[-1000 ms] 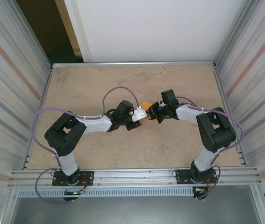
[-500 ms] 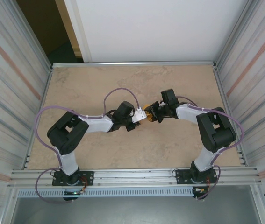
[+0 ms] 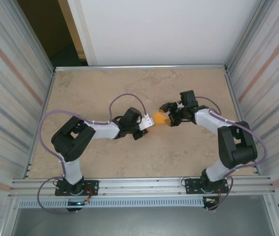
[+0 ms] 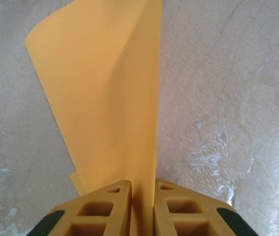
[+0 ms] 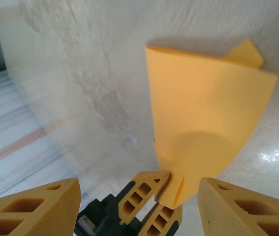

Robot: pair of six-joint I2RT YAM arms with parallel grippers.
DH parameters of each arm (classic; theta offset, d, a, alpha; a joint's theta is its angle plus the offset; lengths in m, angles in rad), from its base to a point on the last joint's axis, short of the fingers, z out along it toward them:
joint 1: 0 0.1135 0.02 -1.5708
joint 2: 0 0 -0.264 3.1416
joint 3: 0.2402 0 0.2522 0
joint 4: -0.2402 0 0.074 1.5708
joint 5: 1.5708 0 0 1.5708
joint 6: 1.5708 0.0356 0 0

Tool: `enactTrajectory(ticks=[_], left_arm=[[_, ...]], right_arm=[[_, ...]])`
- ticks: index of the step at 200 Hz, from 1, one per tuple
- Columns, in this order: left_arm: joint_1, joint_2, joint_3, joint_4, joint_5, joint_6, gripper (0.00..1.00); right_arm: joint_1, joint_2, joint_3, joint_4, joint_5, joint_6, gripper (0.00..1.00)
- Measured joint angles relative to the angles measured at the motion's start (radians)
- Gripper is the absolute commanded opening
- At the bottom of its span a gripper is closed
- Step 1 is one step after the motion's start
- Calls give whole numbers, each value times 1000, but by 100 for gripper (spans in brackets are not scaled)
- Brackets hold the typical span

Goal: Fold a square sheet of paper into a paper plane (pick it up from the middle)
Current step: Fold the wing for the fifth time at the center of the table.

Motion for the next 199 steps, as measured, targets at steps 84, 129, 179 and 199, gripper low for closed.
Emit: enactTrajectory(ticks=[84, 129, 179, 199], left_arm=[[64, 31, 37, -62, 148, -101, 20], [95, 31, 37, -69, 208, -151, 21], [81, 24, 25, -46, 147, -130, 20], [45, 20, 19, -34, 75, -89, 20]], right_arm=[[-19, -95, -132, -2, 96, -164, 64], [5, -91, -167, 26, 76, -201, 65], [45, 10, -104, 35, 1, -82, 67], [64, 36, -74, 32, -12, -24, 67]])
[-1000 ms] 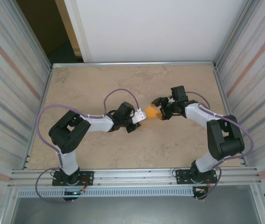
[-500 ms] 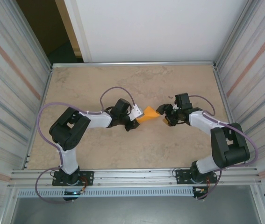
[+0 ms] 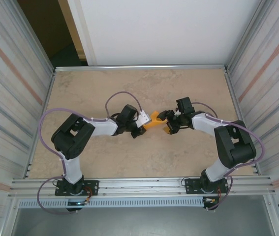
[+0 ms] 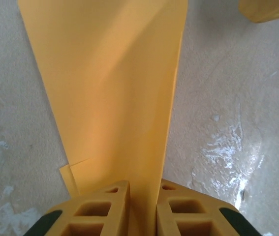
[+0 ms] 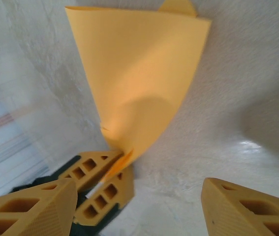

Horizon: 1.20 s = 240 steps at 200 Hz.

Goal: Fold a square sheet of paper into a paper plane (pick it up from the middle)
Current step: Fold the wing for the fifth time at the center of the table.

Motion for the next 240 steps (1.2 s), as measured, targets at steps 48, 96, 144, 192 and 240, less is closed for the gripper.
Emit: enactTrajectory(ticks=[48, 96, 144, 192, 240], left_arm=[[-93, 0, -6, 64, -163, 97, 20], [-100, 0, -42, 135, -256, 143, 21], [-101, 0, -51, 161, -293, 161, 23], [-107, 0, -54, 177, -297, 176, 29], [-115, -29, -60, 158, -293, 174, 34]], right_arm=[[27, 67, 68, -10, -5, 76, 65], [30, 108, 68, -39, -5, 110, 56], [31, 114, 68, -50, -5, 129, 42], [31, 114, 69, -52, -4, 135, 17], [34, 114, 69, -27, 7, 136, 5]])
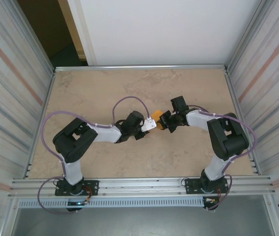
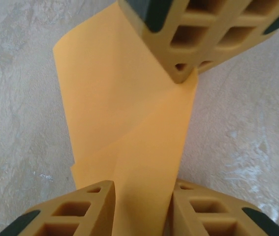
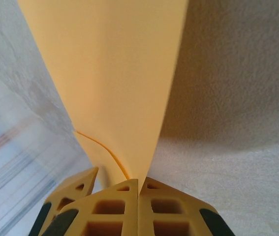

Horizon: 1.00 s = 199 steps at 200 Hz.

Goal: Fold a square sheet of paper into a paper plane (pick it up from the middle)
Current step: Fold the wing for the fifth time at the center of the table.

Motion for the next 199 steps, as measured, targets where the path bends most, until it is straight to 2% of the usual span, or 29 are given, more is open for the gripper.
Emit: enactTrajectory(ticks=[73, 108, 136, 166, 175, 183, 199], left_arm=[[-6, -30, -14, -13, 1, -7, 33], [-6, -8, -14, -16, 5, -7, 26], [-6, -5, -14, -19, 5, -8, 26], [-3, -4, -14, -19, 8, -10, 22], [-3, -4, -14, -19, 12, -11, 19], [-3, -4, -14, -19, 15, -12, 17], [2, -4, -14, -19, 24, -16, 15]], right_arm=[[9, 0, 0, 12, 7, 0, 4], [9, 0, 0, 12, 7, 0, 4], [9, 0, 0, 12, 6, 0, 5], [9, 0, 0, 11, 2, 0, 8], [9, 0, 0, 11, -1, 0, 11], [9, 0, 0, 11, -5, 0, 18], [9, 0, 5, 2, -10, -8, 41]])
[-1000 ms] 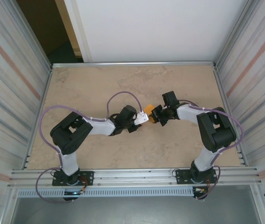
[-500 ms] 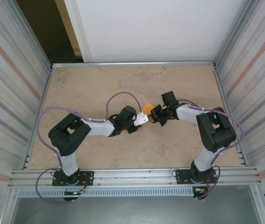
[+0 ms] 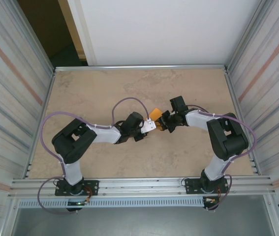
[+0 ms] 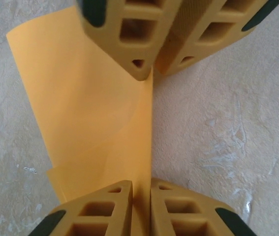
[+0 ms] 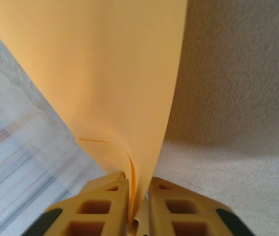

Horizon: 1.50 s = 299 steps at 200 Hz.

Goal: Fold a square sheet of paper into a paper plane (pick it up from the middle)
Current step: Fold the wing for the fifth time at the center of the table.

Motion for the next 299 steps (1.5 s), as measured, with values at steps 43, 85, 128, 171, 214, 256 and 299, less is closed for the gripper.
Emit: enactTrajectory(ticks=[43, 85, 128, 171, 214, 256, 299], left_arm=[[31, 0, 0, -6, 71, -43, 12], [109, 0, 32, -86, 261, -172, 11], [165, 0, 92, -135, 430, -359, 9], [197, 42, 130, -146, 568, -557, 8], [211, 101, 145, -139, 680, -751, 7], [218, 107, 145, -80, 740, -907, 7], [238, 130, 145, -37, 761, -1035, 8]], right_arm=[[-23, -31, 21, -55, 18, -61, 68], [-93, -125, 8, -62, 67, -197, 69], [-108, -184, -74, -18, 107, -314, 69], [-104, -193, -116, 32, 102, -401, 68], [-71, -167, -116, 95, 65, -471, 69], [-49, -106, -116, 114, 24, -500, 68], [-44, -47, -98, 113, -1, -510, 64]])
